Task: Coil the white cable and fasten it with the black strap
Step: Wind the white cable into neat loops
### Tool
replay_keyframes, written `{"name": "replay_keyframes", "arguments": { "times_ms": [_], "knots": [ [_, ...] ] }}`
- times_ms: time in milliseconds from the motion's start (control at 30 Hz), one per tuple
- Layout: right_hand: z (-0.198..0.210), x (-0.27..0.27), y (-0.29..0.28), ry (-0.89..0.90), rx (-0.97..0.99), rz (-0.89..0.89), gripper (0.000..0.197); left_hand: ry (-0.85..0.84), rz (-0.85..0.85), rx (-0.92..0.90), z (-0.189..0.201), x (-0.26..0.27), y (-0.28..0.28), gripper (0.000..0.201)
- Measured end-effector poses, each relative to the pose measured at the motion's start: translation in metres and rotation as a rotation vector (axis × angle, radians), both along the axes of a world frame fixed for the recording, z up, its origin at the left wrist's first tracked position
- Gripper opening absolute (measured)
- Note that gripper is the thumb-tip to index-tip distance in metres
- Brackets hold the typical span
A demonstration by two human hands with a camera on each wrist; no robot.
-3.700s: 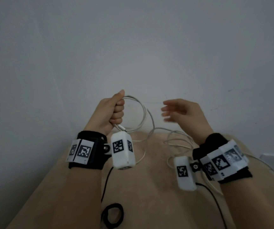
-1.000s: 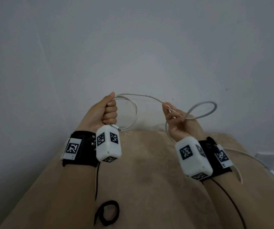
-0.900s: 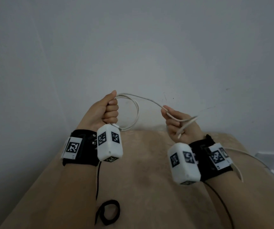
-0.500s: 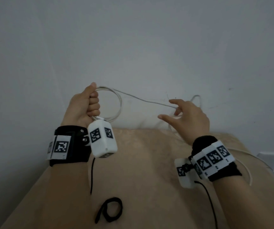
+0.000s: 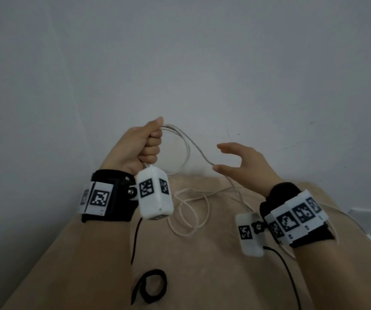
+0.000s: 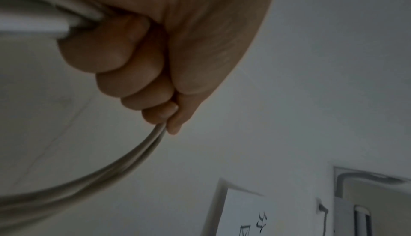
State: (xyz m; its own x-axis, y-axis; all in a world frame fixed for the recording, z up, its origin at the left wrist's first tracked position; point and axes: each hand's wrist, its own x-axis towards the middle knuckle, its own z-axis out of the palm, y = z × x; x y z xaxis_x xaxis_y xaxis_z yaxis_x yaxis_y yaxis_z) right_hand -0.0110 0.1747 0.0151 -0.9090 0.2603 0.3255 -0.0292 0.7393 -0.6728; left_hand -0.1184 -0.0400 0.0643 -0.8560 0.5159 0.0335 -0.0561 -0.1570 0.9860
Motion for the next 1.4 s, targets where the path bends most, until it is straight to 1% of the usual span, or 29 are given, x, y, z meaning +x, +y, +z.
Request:
{"name": "replay_keyframes", "arguments": {
  "times_ms": [67,133,200,267,367,467,533,633,733,800,933,1000,1067,1167,1233,1300,1400],
  "knots": [
    [0.001,-0.003,-0.01,0.08,-0.099,0.089,0.047,0.029,-0.06,-0.053,0.0,0.006,0.009,0.044],
    [-0.001,-0.007,-0.017,0.089,-0.196,0.158,0.041,0.044,-0.111,-0.084,-0.001,0.01,0.016,0.047],
    [-0.003,-0.01,-0.021,0.115,-0.198,0.176,0.028,0.048,-0.146,-0.094,0.0,0.013,0.02,0.052],
    [-0.002,-0.009,-0.021,0.213,-0.268,0.161,0.013,0.064,-0.151,-0.103,0.0,0.015,0.022,0.052],
    [0.004,-0.005,-0.018,0.35,-0.486,0.11,0.015,0.103,-0.103,-0.109,0.0,0.015,0.023,0.047],
    [0.008,-0.001,-0.02,0.405,-0.544,0.087,0.013,0.118,-0.05,-0.071,0.0,0.015,0.025,0.046],
    [0.008,-0.001,-0.026,0.381,-0.562,0.099,0.013,0.124,-0.001,-0.035,0.001,0.015,0.026,0.046],
    [0.006,-0.003,-0.029,0.271,-0.603,0.119,0.02,0.114,0.044,0.042,0.0,0.016,0.028,0.044],
    [0.007,-0.004,-0.032,0.161,-0.628,0.125,0.03,0.043,0.036,0.154,-0.001,0.017,0.033,0.042],
    [0.008,-0.004,-0.035,0.136,-0.693,0.143,0.033,-0.012,0.01,0.212,-0.001,0.018,0.036,0.042],
    [0.01,-0.003,-0.036,0.192,-0.947,0.256,0.033,-0.088,-0.024,0.334,-0.001,0.022,0.044,0.043],
    [0.011,-0.003,-0.036,0.212,-1.042,0.279,0.031,-0.111,-0.027,0.378,-0.002,0.025,0.05,0.043],
    [0.012,-0.004,-0.036,0.216,-1.131,0.304,0.03,-0.115,-0.024,0.404,-0.004,0.028,0.055,0.043],
    [0.01,-0.007,-0.034,0.247,-1.378,0.418,0.03,-0.13,-0.045,0.421,-0.009,0.03,0.063,0.043],
    [0.007,-0.01,-0.031,0.269,-1.501,0.464,0.029,-0.174,-0.091,0.415,-0.011,0.027,0.064,0.043],
    [0.004,-0.012,-0.029,0.262,-1.552,0.491,0.027,-0.234,-0.15,0.396,-0.013,0.024,0.062,0.043],
    [0.001,-0.013,-0.023,0.244,-1.558,0.497,0.028,-0.281,-0.202,0.35,-0.016,0.02,0.057,0.043]
  ]
}}
